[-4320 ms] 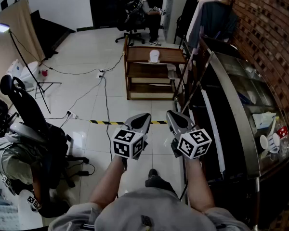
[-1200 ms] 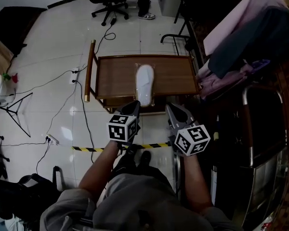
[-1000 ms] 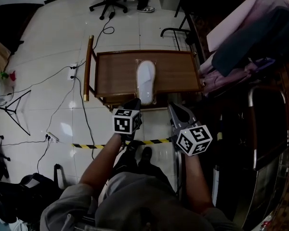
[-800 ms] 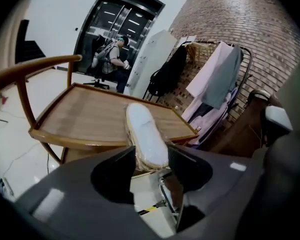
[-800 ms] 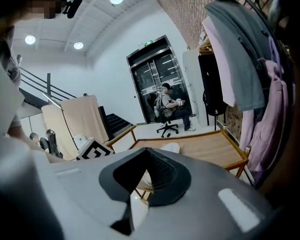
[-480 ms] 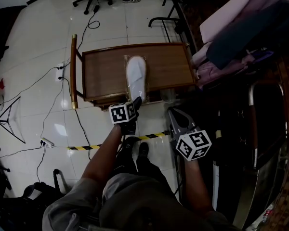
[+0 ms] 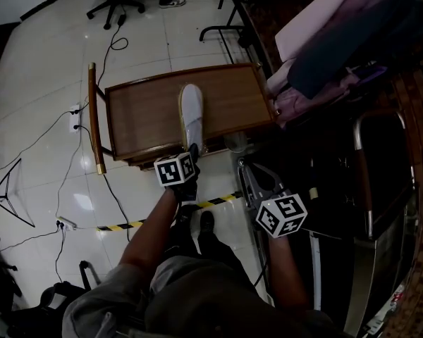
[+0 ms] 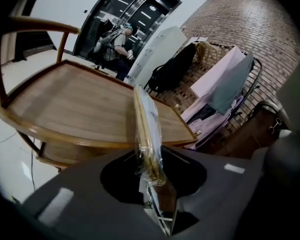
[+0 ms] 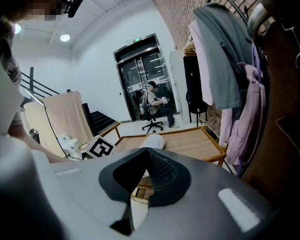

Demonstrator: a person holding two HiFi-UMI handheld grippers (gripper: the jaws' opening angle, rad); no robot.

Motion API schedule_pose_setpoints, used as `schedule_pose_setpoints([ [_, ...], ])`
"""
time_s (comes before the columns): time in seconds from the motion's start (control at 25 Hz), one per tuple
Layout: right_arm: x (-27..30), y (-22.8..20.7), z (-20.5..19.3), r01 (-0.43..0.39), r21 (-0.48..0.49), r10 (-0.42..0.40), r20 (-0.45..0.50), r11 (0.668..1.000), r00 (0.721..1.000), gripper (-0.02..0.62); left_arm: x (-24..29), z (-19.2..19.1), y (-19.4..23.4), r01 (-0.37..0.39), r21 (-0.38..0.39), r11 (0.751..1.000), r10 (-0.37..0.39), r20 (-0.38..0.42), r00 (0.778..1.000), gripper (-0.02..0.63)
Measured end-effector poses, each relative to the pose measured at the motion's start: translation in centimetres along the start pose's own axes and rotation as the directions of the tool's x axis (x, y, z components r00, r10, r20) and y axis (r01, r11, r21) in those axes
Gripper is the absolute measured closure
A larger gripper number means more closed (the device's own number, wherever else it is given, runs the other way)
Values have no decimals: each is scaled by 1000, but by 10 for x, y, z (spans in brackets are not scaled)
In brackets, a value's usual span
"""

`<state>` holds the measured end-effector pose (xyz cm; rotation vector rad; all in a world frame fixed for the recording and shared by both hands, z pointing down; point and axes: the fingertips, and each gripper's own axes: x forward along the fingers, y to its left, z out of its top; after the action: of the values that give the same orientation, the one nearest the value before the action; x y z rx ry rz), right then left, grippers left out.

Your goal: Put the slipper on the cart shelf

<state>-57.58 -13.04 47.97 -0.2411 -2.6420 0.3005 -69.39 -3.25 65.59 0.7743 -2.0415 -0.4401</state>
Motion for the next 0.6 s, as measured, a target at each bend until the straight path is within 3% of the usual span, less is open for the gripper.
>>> schedule_pose_setpoints([
  [0.32,-8,16,9,19,0,-19,40,1000,999,597,-40,30,-24,45,87,995,-50,64,997,526],
  [0.6,-43,16,16,107,4,-107,104,994,989,597,-68,33,-65,118,201,972,-132,60,989,528],
])
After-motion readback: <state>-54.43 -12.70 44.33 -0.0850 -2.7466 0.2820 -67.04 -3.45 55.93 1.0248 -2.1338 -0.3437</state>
